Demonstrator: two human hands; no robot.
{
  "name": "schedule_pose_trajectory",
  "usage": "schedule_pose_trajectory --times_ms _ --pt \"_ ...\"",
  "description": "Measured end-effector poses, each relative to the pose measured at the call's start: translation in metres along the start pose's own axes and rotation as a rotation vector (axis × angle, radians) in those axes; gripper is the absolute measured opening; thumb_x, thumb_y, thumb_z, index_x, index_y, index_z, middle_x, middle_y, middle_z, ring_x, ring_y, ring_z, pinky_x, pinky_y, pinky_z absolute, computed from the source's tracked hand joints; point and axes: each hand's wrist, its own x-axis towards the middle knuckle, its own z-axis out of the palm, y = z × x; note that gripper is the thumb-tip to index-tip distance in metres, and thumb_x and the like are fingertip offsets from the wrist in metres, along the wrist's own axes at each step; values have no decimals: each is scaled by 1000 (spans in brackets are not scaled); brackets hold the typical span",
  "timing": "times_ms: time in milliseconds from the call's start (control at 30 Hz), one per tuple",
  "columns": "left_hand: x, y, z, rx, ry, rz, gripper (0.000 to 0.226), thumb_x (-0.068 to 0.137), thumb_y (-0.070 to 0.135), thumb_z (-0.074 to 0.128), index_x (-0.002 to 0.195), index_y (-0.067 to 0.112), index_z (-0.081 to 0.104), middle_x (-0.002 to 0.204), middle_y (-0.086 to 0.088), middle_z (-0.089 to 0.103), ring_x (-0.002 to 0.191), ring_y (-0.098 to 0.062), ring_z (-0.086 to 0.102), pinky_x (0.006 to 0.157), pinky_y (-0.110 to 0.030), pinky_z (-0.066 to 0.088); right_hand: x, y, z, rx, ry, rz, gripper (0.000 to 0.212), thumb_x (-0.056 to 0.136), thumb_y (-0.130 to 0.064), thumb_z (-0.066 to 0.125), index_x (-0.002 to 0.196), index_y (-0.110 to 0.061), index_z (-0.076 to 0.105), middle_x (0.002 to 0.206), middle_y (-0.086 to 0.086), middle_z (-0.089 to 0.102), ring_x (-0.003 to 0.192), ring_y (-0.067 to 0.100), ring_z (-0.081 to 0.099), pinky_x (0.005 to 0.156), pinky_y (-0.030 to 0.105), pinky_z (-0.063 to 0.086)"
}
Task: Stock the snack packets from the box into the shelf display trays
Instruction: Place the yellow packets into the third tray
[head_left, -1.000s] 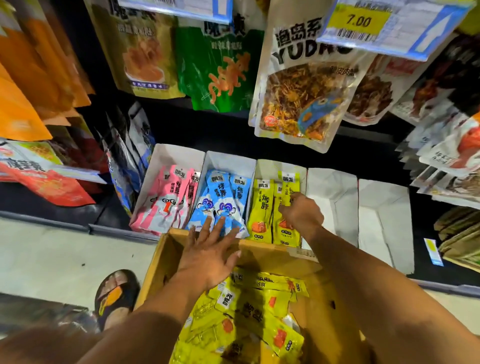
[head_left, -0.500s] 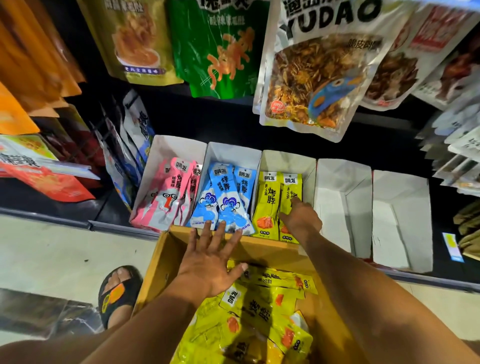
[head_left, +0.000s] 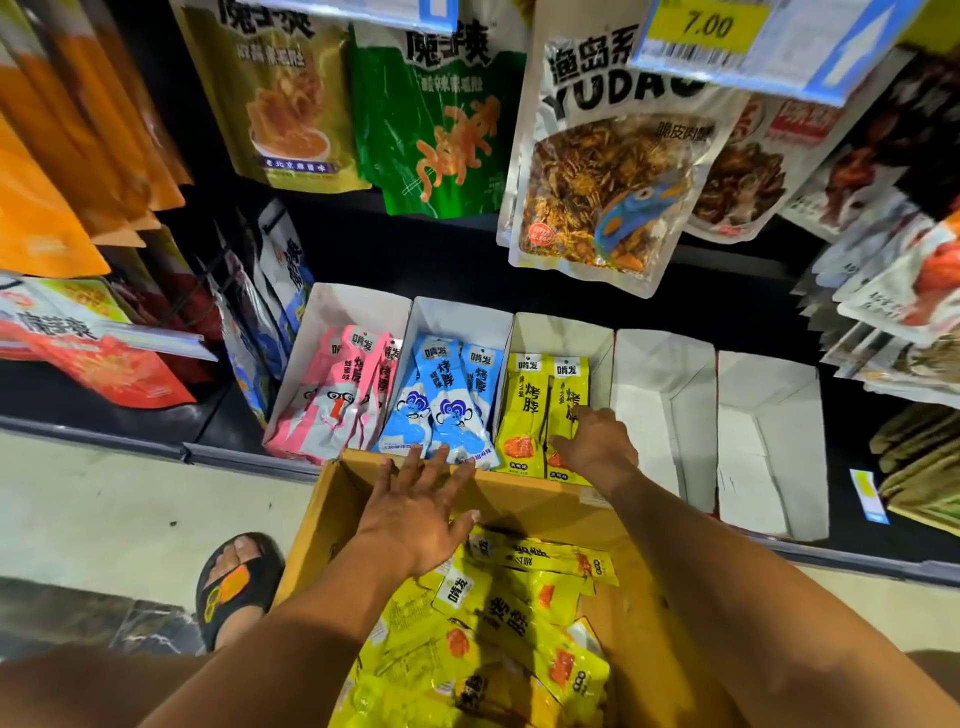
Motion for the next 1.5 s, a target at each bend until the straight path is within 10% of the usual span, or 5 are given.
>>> schedule_pose_trajectory --times_ms 567,1000,1500 --pt "-105 -17 8 172 301 108 69 100 69 15 162 41 2 172 0 -6 158 -29 -7 123 -64 -1 -165 2 -20 -94 11 -387 66 89 -51 65 147 -29 44 155 8 35 142 33 31 113 47 37" --pt "-205 -47 172 36 355 -143 61 100 63 28 157 41 34 170 0 20 159 -27 1 122 -63 6 -265 9 96 -194 -375 -395 79 85 -54 66 153 -37 31 159 3 29 145 31 27 111 46 38" --pt "-209 -47 177 18 454 -162 60 97 51 39 156 39 39 171 -1 13 159 -24 -8 123 -60 13 -280 -15 187 -262 -568 -382 84 81 -64 66 153 -37 30 150 0 40 136 28 42 102 45 47"
